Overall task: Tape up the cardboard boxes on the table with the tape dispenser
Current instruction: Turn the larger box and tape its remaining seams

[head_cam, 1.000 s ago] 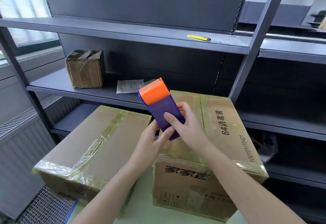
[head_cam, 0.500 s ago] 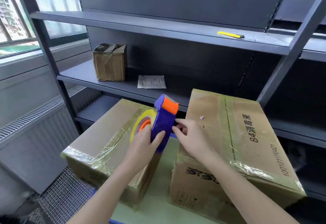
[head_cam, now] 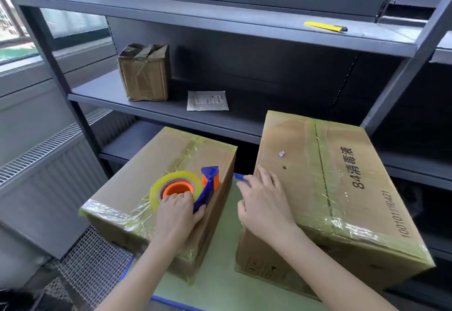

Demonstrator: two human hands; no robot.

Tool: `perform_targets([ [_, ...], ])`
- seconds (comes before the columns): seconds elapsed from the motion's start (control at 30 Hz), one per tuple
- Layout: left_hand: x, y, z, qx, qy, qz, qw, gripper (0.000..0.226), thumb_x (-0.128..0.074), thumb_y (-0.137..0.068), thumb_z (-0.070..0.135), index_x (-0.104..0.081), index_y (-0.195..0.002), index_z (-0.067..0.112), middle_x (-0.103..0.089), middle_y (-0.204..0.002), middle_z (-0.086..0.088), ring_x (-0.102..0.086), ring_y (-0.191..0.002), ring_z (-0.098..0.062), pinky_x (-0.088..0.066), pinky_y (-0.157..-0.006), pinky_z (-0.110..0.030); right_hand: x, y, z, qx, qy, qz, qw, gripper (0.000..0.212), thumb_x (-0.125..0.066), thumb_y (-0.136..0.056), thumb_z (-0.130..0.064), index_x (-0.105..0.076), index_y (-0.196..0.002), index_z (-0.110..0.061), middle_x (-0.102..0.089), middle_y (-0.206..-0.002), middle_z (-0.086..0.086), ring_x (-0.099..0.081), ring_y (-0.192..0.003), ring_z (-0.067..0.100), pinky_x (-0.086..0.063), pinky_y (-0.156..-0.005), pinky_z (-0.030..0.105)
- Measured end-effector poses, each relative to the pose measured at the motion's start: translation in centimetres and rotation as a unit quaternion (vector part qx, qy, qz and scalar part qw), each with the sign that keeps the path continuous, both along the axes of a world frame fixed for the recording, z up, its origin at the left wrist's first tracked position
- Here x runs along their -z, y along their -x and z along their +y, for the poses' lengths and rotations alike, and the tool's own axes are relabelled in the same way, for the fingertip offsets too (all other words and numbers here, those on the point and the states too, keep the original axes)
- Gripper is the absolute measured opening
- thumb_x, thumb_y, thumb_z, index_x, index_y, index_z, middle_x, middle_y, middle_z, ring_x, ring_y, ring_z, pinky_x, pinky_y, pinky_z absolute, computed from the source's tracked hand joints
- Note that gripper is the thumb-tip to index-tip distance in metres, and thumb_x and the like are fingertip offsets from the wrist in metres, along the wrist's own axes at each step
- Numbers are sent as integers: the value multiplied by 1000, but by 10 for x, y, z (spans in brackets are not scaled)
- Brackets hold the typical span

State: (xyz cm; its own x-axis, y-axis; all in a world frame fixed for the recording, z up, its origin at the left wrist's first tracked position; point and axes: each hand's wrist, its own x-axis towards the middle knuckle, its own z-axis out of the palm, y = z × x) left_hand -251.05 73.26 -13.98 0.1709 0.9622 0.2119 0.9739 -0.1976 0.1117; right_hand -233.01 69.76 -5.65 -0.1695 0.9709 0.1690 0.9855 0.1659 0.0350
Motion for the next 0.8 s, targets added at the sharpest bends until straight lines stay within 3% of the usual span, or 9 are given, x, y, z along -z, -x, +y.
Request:
perform_targets([
  [0.13, 3, -1, -2, -3, -16, 14, 1000, 50, -84, -61, 44, -41, -59, 18, -54, -52, -4, -55, -51, -28, -42, -53, -31, -1, -2, -1, -12, -4, 21, 1000, 37, -40, -69, -25, -73, -80, -15, -72, -95, 6, -62, -105, 37, -50, -89, 46],
  [0.2, -2, -7, -8, -36, -48, 27, 998, 46, -74, -66, 50, -54, -65, 9, -57, -61, -10, -56, -60, -31, -46, -61, -38, -5, -5, -4, -21, 11, 48, 999, 43, -39, -77, -27, -72, -101, -14, -67, -114, 9, -53, -121, 36, -40, -102, 45],
  [0.3, -10, -22, -17, -26, -107, -26, 994, 44, -46, -85, 44, -64, -86, 4, -63, -86, -14, -58, -80, -35, -44, -73, -42, -9, -19, -12, -27, 82, 14, 996, 64, -39, -93, -52, -30, -147, -20, -19, -157, 8, -5, -145, 35, -3, -117, 46],
  [0.37, -9, -39, -26, 62, -91, -140, 984, 36, -40, -92, 33, -64, -94, 7, -63, -92, -7, -59, -84, -29, -45, -75, -34, -8, -28, -18, -1, 99, -52, 994, 79, -37, -88, -67, -8, -151, -30, 8, -159, 7, 12, -143, 41, 6, -114, 59],
  [0.43, -1, -58, -35, 102, 33, -229, 967, 29, -40, -98, 28, -60, -107, 9, -60, -103, -2, -57, -97, -20, -42, -84, -27, -4, -33, -23, 13, 105, -68, 992, 77, -37, -87, -68, -5, -149, -35, 17, -157, 13, 12, -140, 49, 4, -109, 67],
  [0.53, 15, -80, -45, 89, 168, -316, 929, 23, -37, -100, 24, -56, -99, 12, -58, -100, -2, -54, -98, -21, -43, -84, -30, -2, -36, -29, 1, 71, -57, 996, 64, -39, -90, -63, -24, -145, -34, 2, -156, 23, -3, -137, 56, -4, -107, 71],
  [0.6, 17, -90, -48, 38, 248, -404, 880, 28, -35, -101, 27, -56, -93, 10, -60, -93, -6, -55, -93, -25, -42, -81, -35, -6, -38, -34, 1, 60, -46, 997, 53, -42, -90, -60, -43, -135, -33, -19, -152, 26, -20, -133, 59, -15, -103, 74],
  [0.7, 30, -102, -43, -54, 365, -433, 823, 49, -32, -99, 44, -52, -127, 8, -56, -126, -11, -50, -119, -27, -36, -94, -33, -9, -51, -44, 21, 27, -27, 999, 43, -37, -84, -56, -61, -112, -33, -52, -133, 25, -51, -114, 54, -40, -87, 72],
  [0.8, 50, -112, -41, -118, 442, -448, 768, 65, -29, -95, 58, -43, -138, 11, -46, -141, -12, -43, -130, -26, -31, -109, -33, -14, -74, -55, 27, -47, 26, 998, 37, -37, -85, -50, -58, -109, -32, -56, -129, 23, -55, -111, 51, -44, -86, 69],
])
